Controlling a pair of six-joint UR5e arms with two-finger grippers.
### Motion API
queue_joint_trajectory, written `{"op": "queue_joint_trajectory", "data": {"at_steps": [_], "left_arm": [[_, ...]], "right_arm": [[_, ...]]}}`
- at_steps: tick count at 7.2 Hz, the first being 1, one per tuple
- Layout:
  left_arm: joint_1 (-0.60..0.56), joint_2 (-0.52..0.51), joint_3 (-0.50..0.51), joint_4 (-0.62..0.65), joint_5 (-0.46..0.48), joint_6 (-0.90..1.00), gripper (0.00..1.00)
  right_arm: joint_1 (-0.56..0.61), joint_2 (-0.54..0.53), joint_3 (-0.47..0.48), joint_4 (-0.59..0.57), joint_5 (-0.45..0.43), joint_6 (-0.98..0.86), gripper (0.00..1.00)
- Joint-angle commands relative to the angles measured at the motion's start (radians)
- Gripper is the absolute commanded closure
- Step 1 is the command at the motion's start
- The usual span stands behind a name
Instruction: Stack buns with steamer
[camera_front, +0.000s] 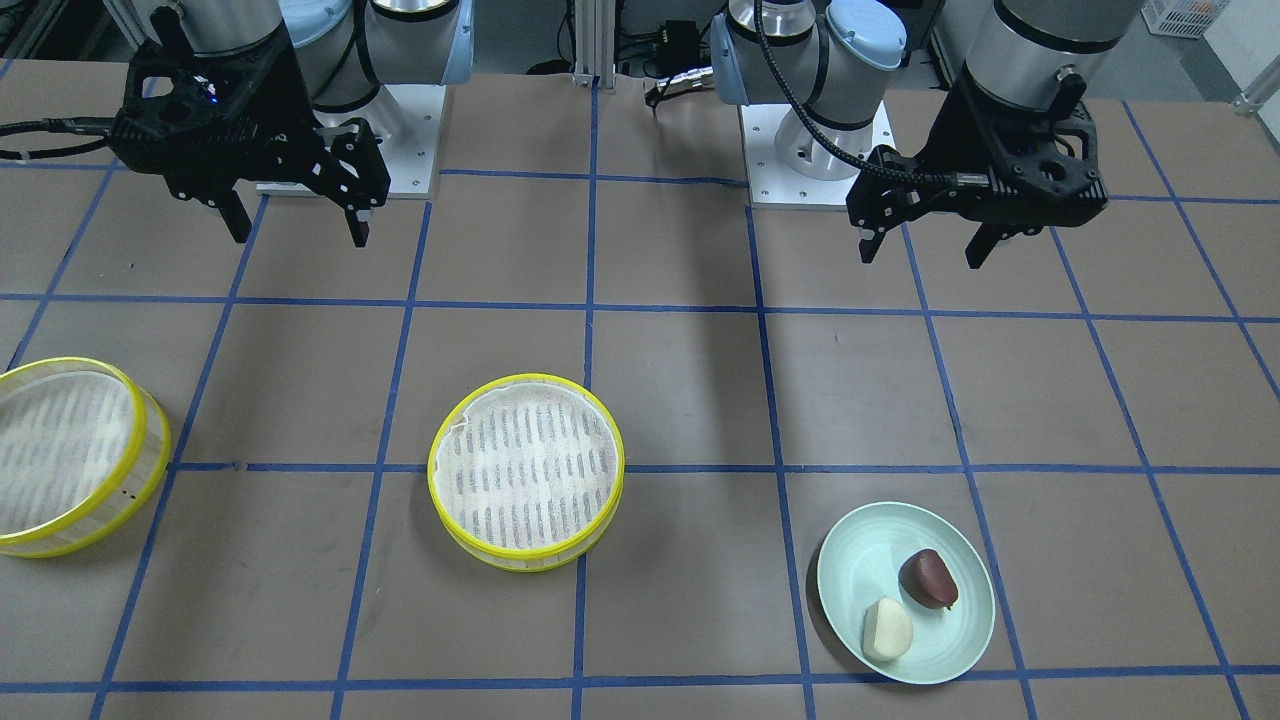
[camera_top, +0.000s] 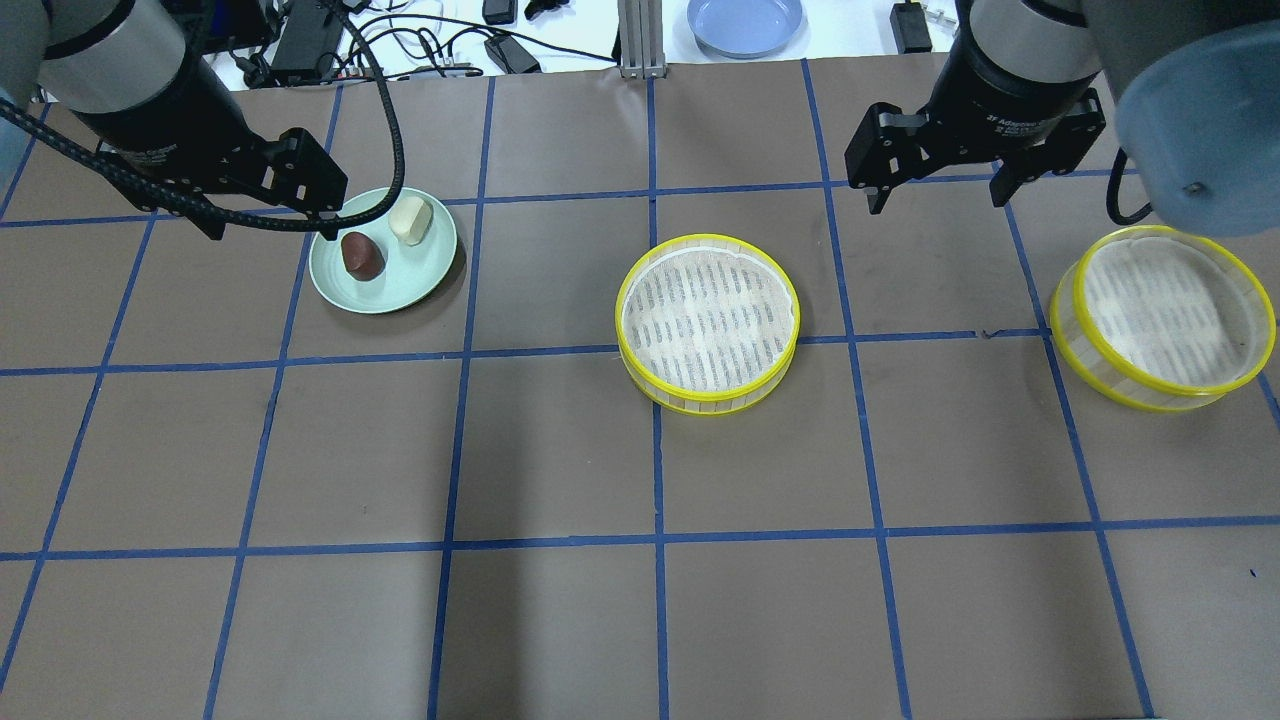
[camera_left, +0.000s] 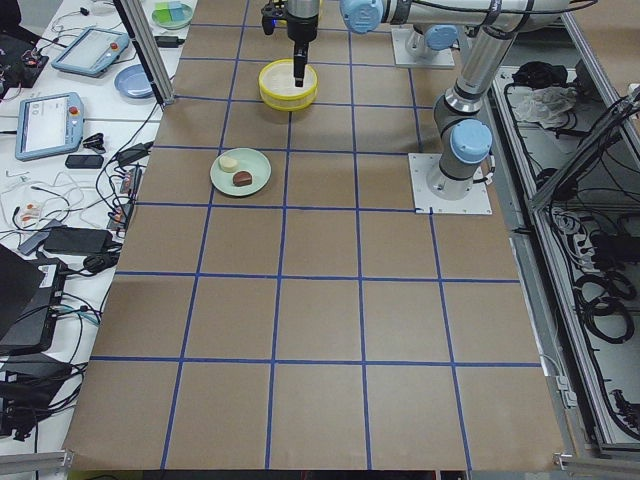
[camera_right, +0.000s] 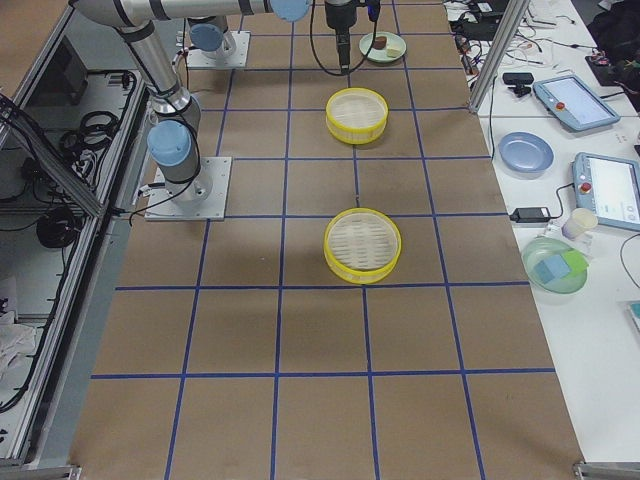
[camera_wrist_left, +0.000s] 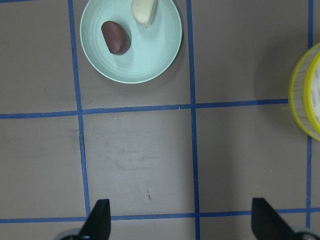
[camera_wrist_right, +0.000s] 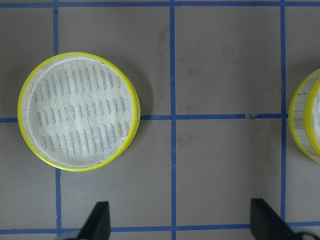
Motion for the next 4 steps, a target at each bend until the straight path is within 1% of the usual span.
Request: {"op": "queue_joint_trajectory", "data": {"at_steps": [1, 3, 4], "left_arm": [[-0.001, 0.004, 0.000, 0.000, 0.003, 0.001, 0.00], [0.001, 0.006, -0.002, 0.000, 0.000, 0.002, 0.00], [0.003, 0.004, -0.003, 0.000, 0.000, 0.001, 0.00]], "right_arm": [[0.000, 0.000, 0.000, 0.011, 0.000, -0.002, 0.00], [-0.002, 0.002, 0.000, 0.019, -0.006, -0.014, 0.00], [-0.029, 0.003, -0.002, 0.017, -0.038, -0.102, 0.00]]}}
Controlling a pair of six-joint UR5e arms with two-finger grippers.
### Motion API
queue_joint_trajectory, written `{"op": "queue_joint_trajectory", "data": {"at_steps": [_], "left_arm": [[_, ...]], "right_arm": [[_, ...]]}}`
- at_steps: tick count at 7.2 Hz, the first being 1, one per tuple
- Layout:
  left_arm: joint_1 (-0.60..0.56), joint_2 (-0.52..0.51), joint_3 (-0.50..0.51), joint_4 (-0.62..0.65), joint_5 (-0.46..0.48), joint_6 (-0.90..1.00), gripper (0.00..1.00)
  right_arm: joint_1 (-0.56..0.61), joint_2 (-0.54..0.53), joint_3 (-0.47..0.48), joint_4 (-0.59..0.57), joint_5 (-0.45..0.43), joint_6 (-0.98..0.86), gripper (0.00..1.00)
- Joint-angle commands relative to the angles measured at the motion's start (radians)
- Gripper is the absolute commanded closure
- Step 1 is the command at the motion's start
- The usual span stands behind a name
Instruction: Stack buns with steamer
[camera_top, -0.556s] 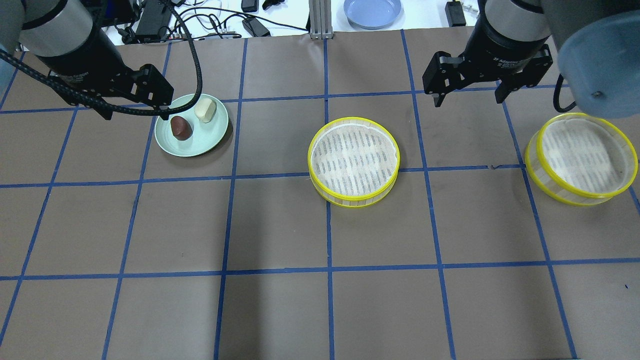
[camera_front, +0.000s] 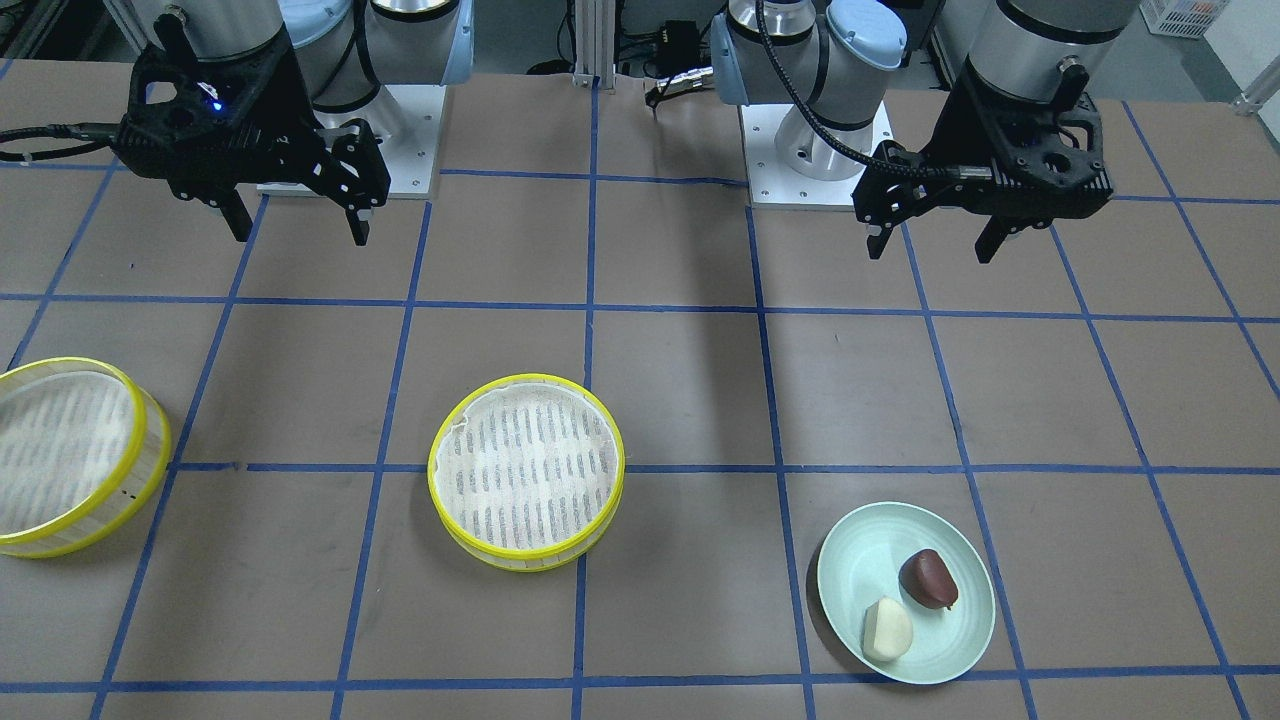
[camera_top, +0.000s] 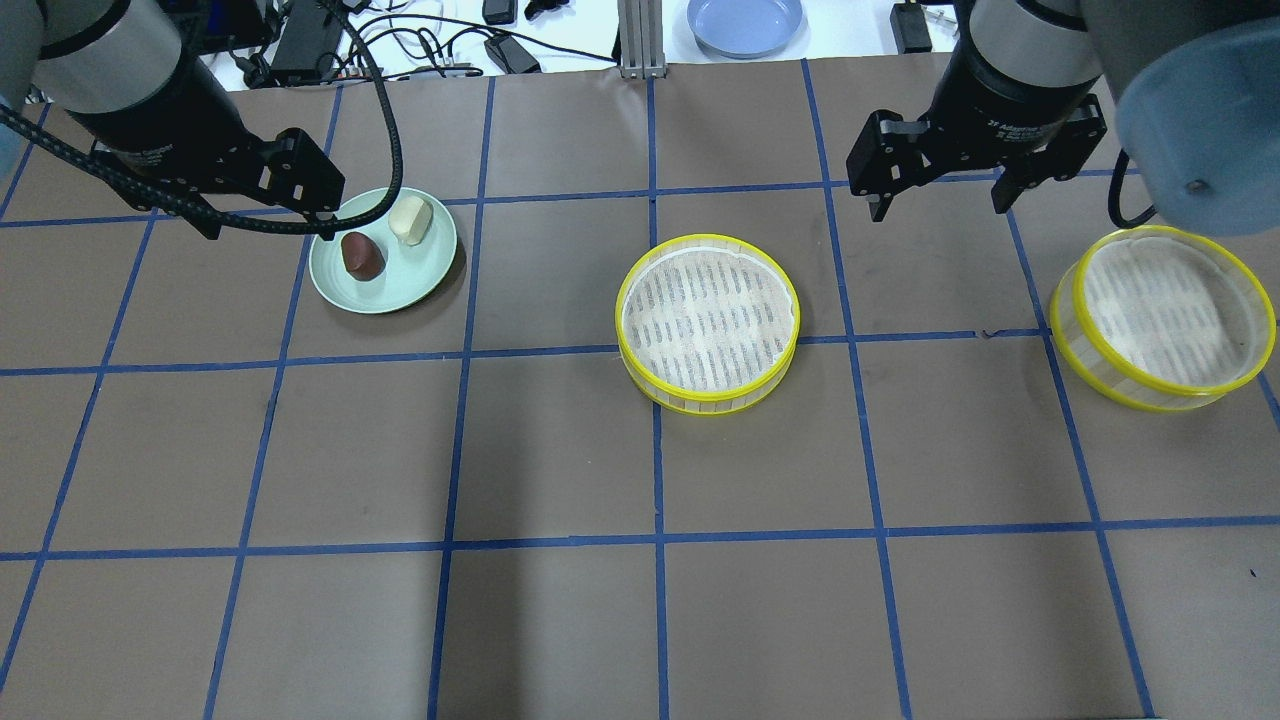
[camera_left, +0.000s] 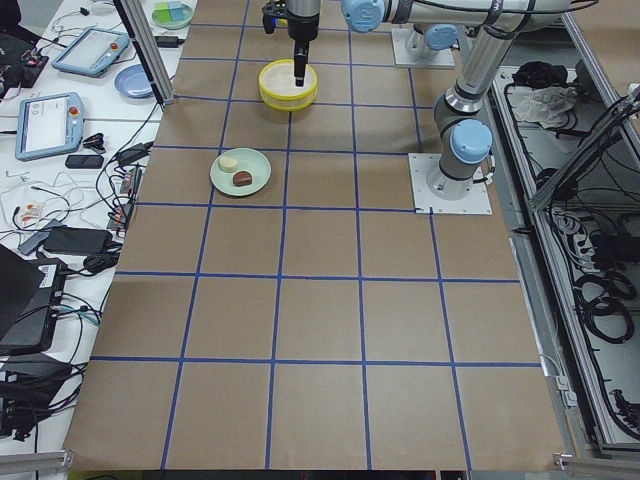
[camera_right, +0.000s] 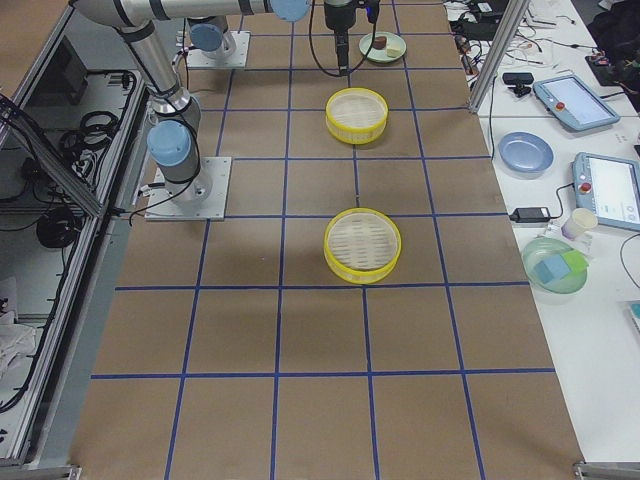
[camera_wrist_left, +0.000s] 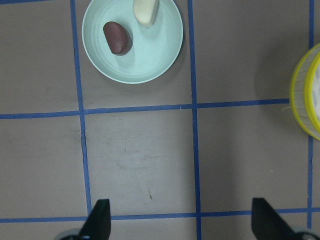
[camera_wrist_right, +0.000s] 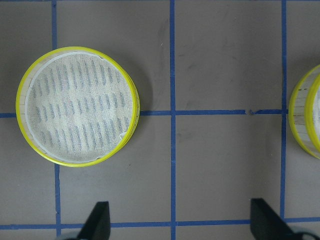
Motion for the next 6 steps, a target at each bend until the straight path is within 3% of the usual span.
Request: {"op": "queue_joint_trajectory", "data": {"at_steps": [1, 4, 6], "left_arm": [[0.012, -0.005, -0.002, 0.000, -0.002, 0.001, 0.00], [0.022, -0.048, -0.017, 0.108, 0.005, -0.007, 0.00], [0.022, -0.180, -0.018, 0.277, -0.002, -0.002, 0.00]], "right_arm": [[-0.089, -0.001, -0.001, -0.007, -0.024, -0.098, 0.00], [-0.299, 0.067, 0.005, -0.004, -0.012, -0.121, 0.00], [-0.515, 0.168, 0.005, -0.016, -0.015, -0.124, 0.00]]}}
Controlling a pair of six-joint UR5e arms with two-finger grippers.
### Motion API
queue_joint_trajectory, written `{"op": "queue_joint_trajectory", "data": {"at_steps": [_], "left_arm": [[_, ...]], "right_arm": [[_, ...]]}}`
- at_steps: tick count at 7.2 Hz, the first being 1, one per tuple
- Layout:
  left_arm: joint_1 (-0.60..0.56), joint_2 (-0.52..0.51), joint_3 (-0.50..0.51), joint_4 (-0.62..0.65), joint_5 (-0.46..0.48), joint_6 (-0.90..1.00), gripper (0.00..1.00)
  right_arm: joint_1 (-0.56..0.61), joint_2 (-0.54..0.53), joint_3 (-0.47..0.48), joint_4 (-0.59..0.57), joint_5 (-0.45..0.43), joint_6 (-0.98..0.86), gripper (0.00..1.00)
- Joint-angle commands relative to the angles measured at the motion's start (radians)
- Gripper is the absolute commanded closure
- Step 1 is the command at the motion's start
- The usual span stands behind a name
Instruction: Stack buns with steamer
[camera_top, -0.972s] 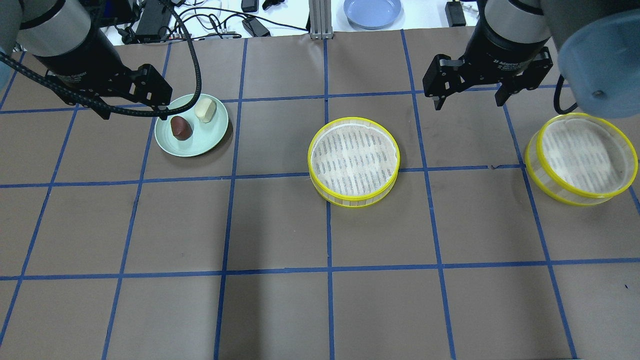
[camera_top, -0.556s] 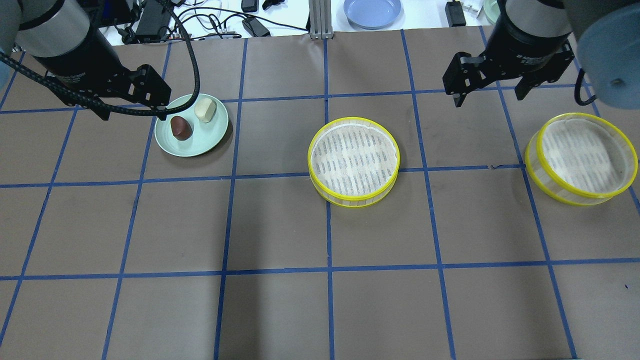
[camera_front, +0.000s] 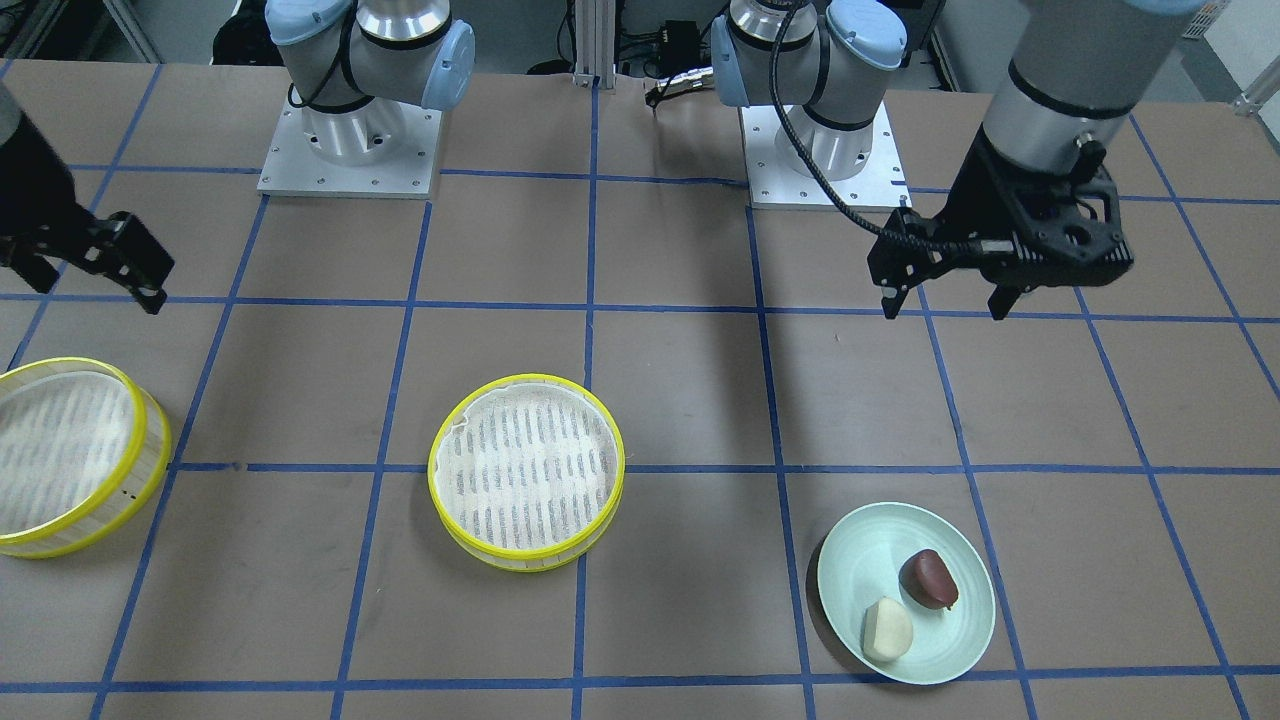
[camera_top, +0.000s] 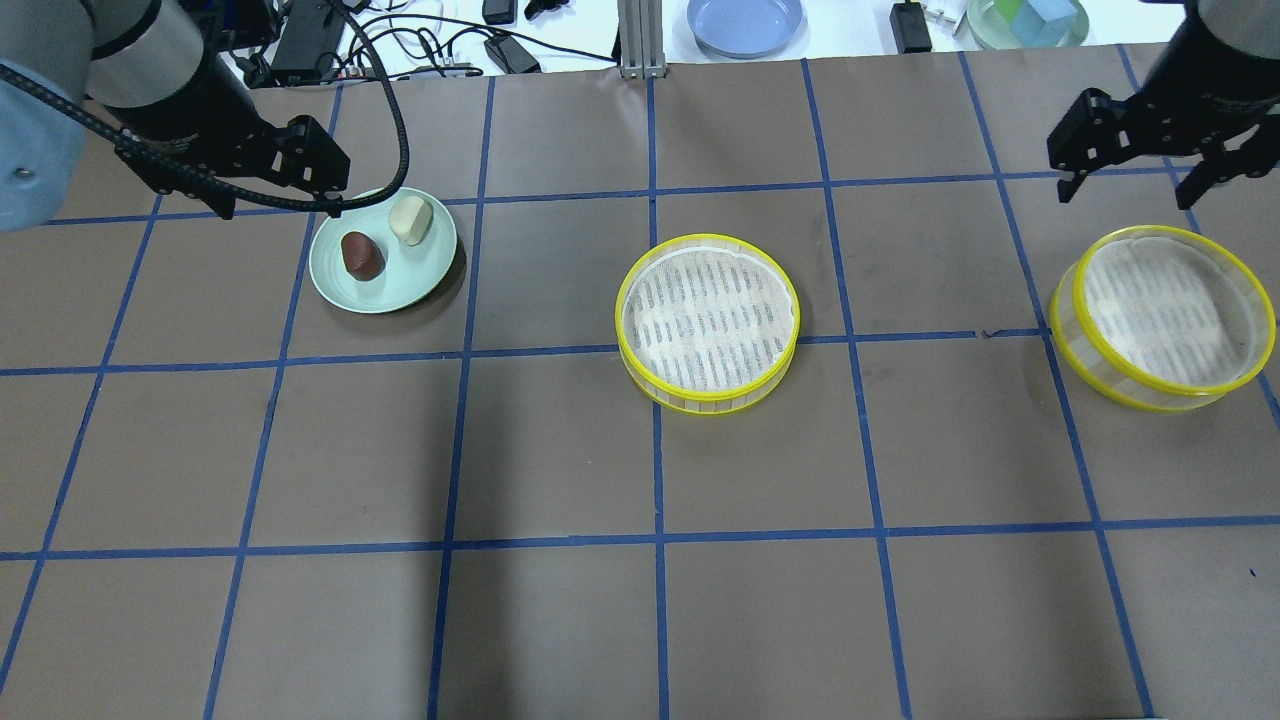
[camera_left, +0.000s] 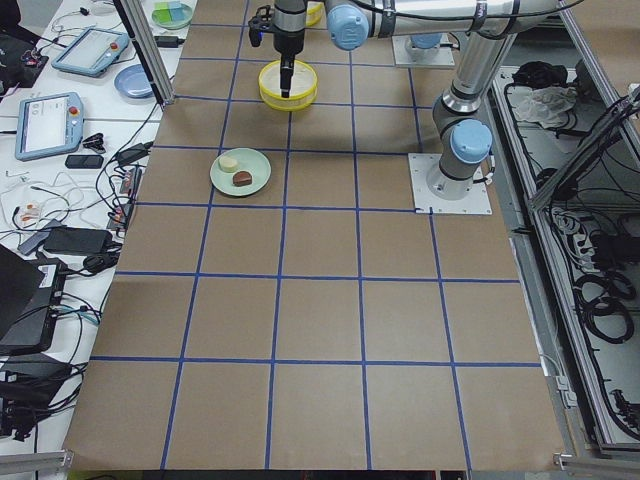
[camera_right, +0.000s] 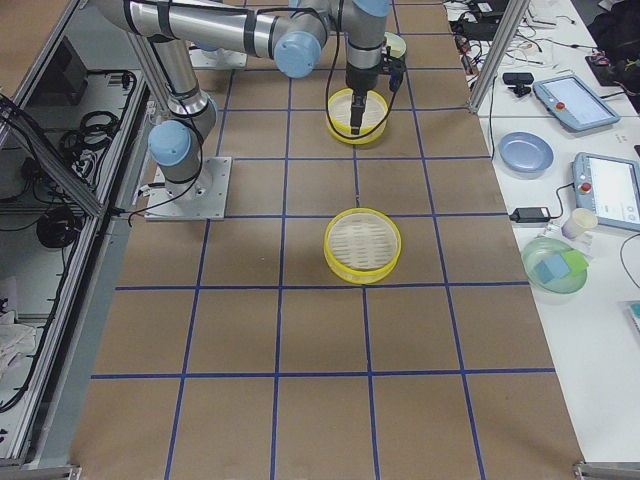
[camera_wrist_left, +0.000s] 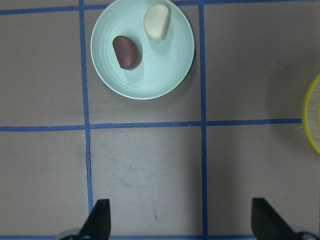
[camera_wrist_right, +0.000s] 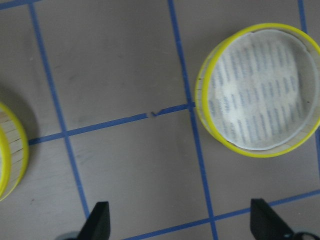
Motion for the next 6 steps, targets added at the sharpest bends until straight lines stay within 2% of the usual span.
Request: {"op": "queue_joint_trajectory", "data": {"at_steps": [1, 2, 3, 4, 5, 6], "left_arm": [[0.000, -0.129, -0.002, 0.185, -0.002, 0.021, 0.00], [0.002, -0.187, -0.002, 0.292, -0.005, 0.095, 0.00], [0.002, -0.242, -0.001, 0.336, -0.002, 0.110, 0.00], [0.002, -0.291, -0.001, 0.410, -0.003, 0.129, 0.00], [0.011, -0.333, -0.001, 0.461, -0.013, 0.196, 0.00], [0.061, -0.376, -0.001, 0.478, -0.124, 0.249, 0.00]], "right_arm": [[-0.223, 0.132, 0.002, -0.100, -0.005, -0.031, 0.00], [-0.273, 0.213, 0.000, -0.236, -0.009, -0.169, 0.00], [-0.319, 0.304, 0.000, -0.366, -0.003, -0.308, 0.00], [-0.346, 0.359, 0.000, -0.418, 0.003, -0.415, 0.00], [-0.370, 0.378, 0.000, -0.427, 0.002, -0.427, 0.00], [-0.380, 0.397, 0.003, -0.427, 0.002, -0.427, 0.00]]}}
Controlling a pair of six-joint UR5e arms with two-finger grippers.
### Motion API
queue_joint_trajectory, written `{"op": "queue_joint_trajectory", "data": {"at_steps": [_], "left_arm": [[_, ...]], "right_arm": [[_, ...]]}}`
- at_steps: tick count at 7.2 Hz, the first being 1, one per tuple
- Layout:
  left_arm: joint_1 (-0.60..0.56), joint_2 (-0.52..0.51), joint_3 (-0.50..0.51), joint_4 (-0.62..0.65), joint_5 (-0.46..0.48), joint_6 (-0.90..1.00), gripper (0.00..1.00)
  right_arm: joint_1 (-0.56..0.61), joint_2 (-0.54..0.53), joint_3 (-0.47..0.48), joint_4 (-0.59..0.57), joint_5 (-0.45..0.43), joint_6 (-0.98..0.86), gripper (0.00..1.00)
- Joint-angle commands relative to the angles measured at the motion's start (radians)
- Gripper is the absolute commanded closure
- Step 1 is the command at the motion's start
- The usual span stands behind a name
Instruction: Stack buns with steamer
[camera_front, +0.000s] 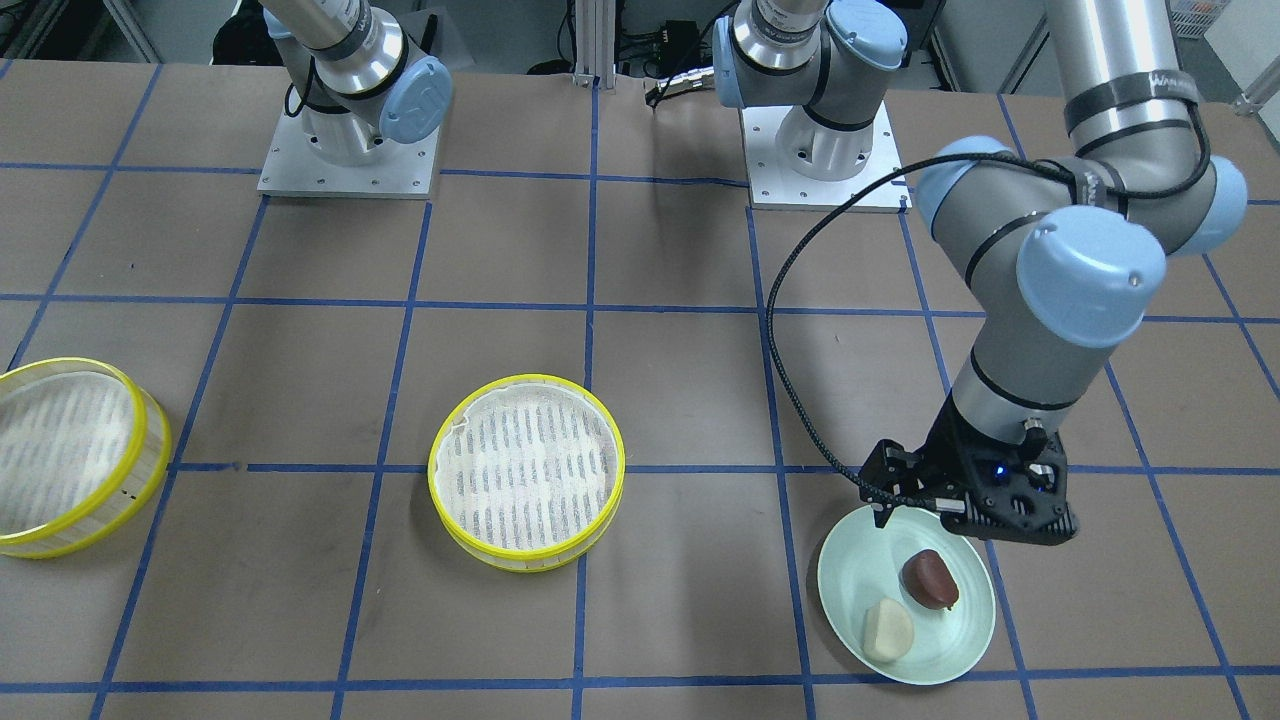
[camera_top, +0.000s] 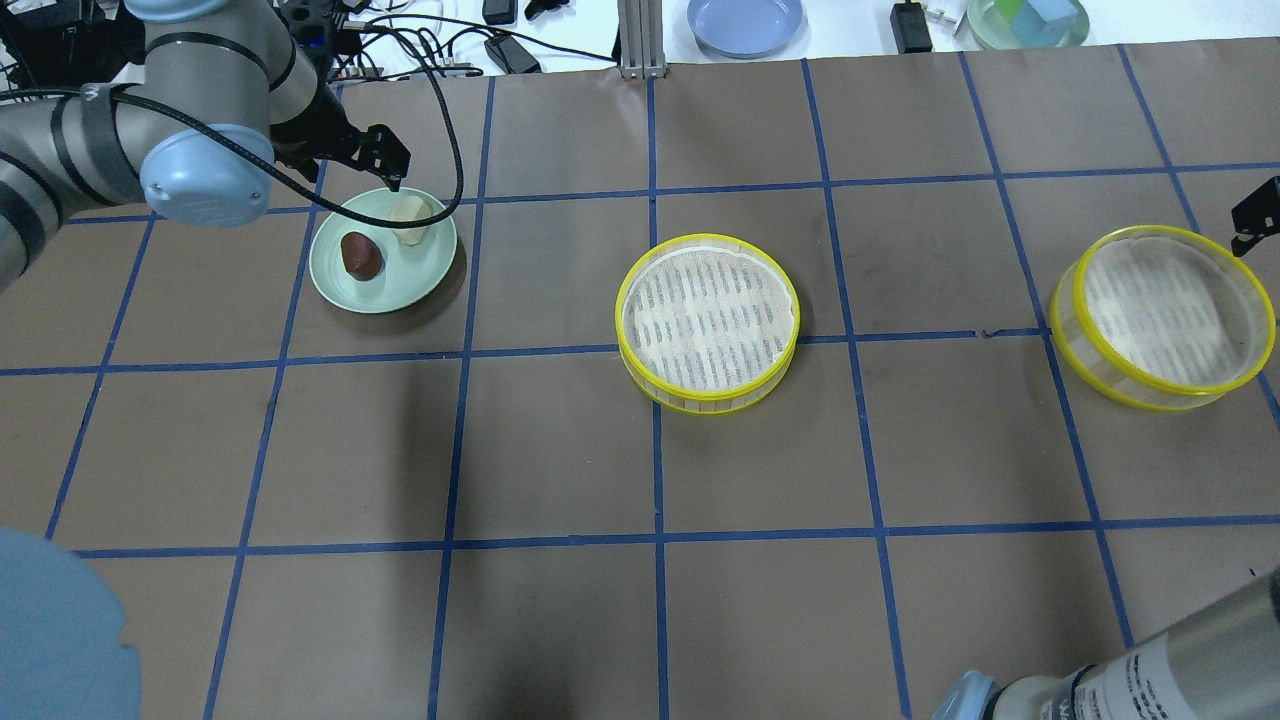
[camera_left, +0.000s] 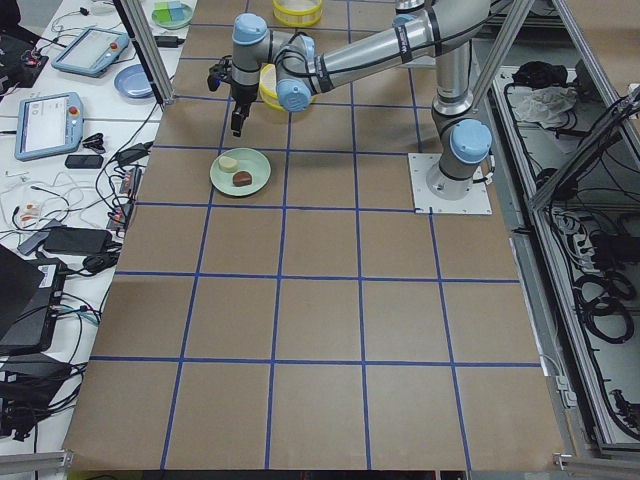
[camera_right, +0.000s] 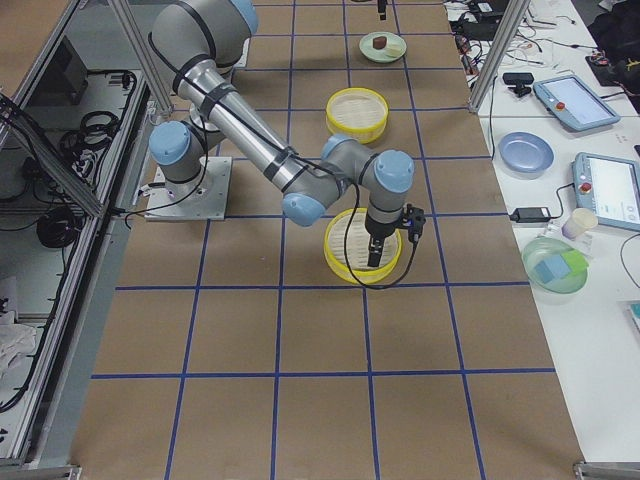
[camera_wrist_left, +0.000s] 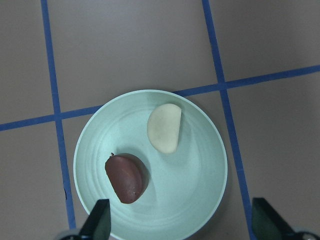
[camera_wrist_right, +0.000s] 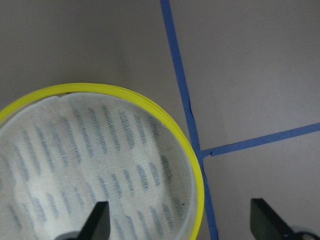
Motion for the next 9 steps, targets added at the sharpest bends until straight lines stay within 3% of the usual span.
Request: {"op": "queue_joint_trajectory", "data": {"at_steps": [1, 4, 7, 8, 9], "left_arm": [[0.086, -0.102, 0.002, 0.074, -0.192, 0.139, 0.00], [0.093, -0.209, 0.003, 0.197, -0.249, 0.178, 0.00], [0.093, -0.272, 0.002, 0.229, -0.254, 0.178, 0.18], [0.093, -0.280, 0.003, 0.230, -0.251, 0.178, 0.38], [0.093, -0.280, 0.003, 0.231, -0.251, 0.178, 0.73]], "right_arm": [[-0.022, 0.071, 0.002, -0.017, 0.000, -0.050, 0.00], [-0.026, 0.091, 0.007, -0.021, 0.003, -0.289, 0.07], [-0.026, 0.101, 0.042, -0.027, 0.022, -0.400, 0.06], [-0.036, 0.101, 0.042, -0.029, 0.025, -0.423, 0.06], [-0.037, 0.111, 0.042, -0.030, 0.025, -0.424, 0.10]]}}
